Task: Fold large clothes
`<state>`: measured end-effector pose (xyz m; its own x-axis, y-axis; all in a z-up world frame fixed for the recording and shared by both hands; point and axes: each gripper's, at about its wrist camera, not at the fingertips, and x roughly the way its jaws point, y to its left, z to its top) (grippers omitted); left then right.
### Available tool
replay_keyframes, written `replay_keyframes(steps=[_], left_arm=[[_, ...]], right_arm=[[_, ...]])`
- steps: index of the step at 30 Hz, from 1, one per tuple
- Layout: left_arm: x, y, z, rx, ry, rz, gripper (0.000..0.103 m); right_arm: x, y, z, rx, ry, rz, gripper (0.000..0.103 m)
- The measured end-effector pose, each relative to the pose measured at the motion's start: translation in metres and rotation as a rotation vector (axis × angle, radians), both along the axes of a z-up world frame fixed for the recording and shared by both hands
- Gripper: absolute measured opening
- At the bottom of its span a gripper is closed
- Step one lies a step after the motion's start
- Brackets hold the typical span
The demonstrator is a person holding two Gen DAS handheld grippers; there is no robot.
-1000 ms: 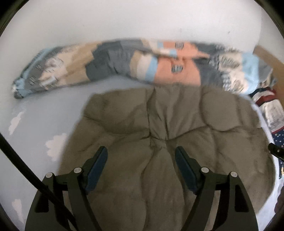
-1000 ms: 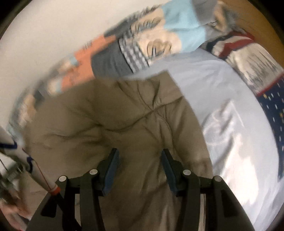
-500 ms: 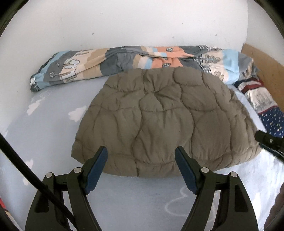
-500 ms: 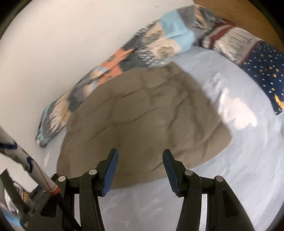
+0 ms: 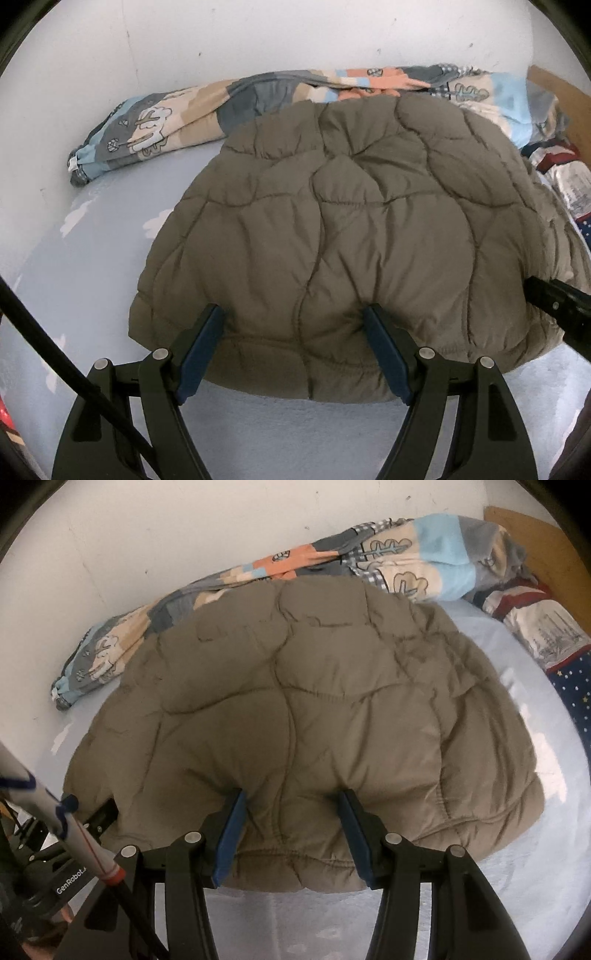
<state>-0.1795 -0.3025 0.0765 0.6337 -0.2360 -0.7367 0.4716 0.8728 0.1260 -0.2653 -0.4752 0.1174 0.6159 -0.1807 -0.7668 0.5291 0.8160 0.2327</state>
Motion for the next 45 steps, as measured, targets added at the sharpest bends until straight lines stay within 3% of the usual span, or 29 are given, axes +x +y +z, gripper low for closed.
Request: replay_keyframes(steps=[7,17,25,34,45], left_arm=[[-0.005,-0.005,-0.003,0.033,-0.039,-0.002,0.078],[-0.01,-0.001,0.003,0.038,-0.057,-0.011,0.078],[-0.009,-0.001,0.003,0.035,-0.052,-0.013,0.078],[-0.007,-0.002,0.003,0.041,-0.049,-0.012,0.078],[0.004,0.008,0.005,-0.038,0.048,0.006,0.078]], right_arm=[[0.004,0.002,-0.008,-0.011,0.042,0.018,0.058],[-0.012,-0.003,0.007,0.077,0.01,-0.011,0.06],[-0.026,-0.015,0.017,0.085,-0.006,-0.057,0.06],[-0.031,-0.027,0.005,0.137,0.03,-0.088,0.062],[-0.038,-0.031,0.007,0.15,0.026,-0.104,0.066]])
